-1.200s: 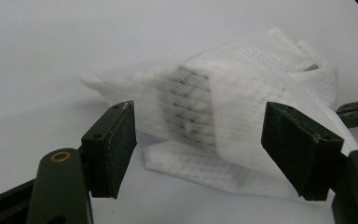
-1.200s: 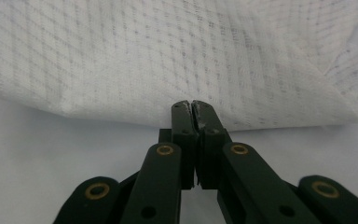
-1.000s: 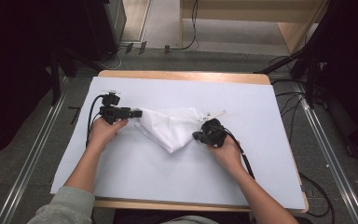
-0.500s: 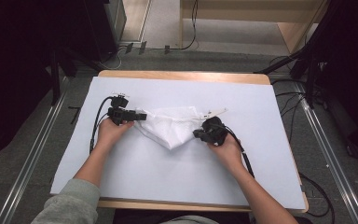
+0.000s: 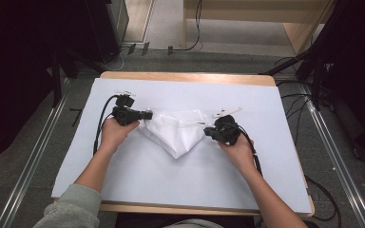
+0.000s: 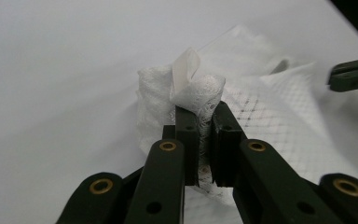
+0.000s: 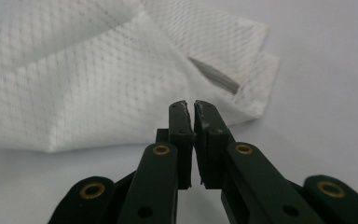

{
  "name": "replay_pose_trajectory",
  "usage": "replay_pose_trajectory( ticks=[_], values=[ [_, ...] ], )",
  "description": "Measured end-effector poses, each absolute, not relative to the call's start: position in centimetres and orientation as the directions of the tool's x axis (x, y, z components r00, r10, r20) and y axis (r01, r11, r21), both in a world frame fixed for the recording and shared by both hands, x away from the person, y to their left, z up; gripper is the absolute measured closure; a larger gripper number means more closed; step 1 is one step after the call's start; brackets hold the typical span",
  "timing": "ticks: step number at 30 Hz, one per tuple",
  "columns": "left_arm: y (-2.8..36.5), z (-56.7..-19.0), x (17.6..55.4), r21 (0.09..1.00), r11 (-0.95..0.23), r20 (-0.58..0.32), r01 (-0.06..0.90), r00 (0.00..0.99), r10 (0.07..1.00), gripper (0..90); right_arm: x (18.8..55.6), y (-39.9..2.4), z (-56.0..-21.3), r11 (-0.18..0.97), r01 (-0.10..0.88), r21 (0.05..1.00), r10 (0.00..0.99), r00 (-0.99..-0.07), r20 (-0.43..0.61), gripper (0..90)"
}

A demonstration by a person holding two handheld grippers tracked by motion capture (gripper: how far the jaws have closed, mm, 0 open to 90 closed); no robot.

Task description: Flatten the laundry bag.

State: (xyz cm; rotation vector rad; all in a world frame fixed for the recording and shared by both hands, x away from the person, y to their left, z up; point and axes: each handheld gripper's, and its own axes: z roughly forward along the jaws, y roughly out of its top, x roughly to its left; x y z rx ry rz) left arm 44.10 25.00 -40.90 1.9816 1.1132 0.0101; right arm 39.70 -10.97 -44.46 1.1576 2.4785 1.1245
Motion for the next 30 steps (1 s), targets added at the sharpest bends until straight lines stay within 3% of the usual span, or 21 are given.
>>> replay_pose_trajectory(
  ticks=[7,18,27,30],
  values=[
    [21.4,-39.1,42.1,0.698,-0.320,-0.344,0.641,0.692,0.635,84.8,39.3,-14.0,-43.0,0.353,0.592,0.725,0.755,-0.638,0.153,87.3],
    [16.3,-40.8,41.1,0.668,-0.381,-0.377,0.639,0.733,0.566,82.0,38.3,-15.2,-42.5,0.355,0.604,0.714,0.755,-0.635,0.161,85.5],
    [18.4,-40.7,41.4,0.653,-0.386,-0.367,0.652,0.718,0.591,50.6,38.0,-13.5,-42.6,0.383,0.604,0.699,0.729,-0.662,0.173,77.7],
    [19.9,-40.1,41.4,0.662,-0.360,-0.379,0.657,0.708,0.596,44.4,37.7,-12.9,-42.3,0.386,0.597,0.703,0.726,-0.667,0.168,72.7]
  ],
)
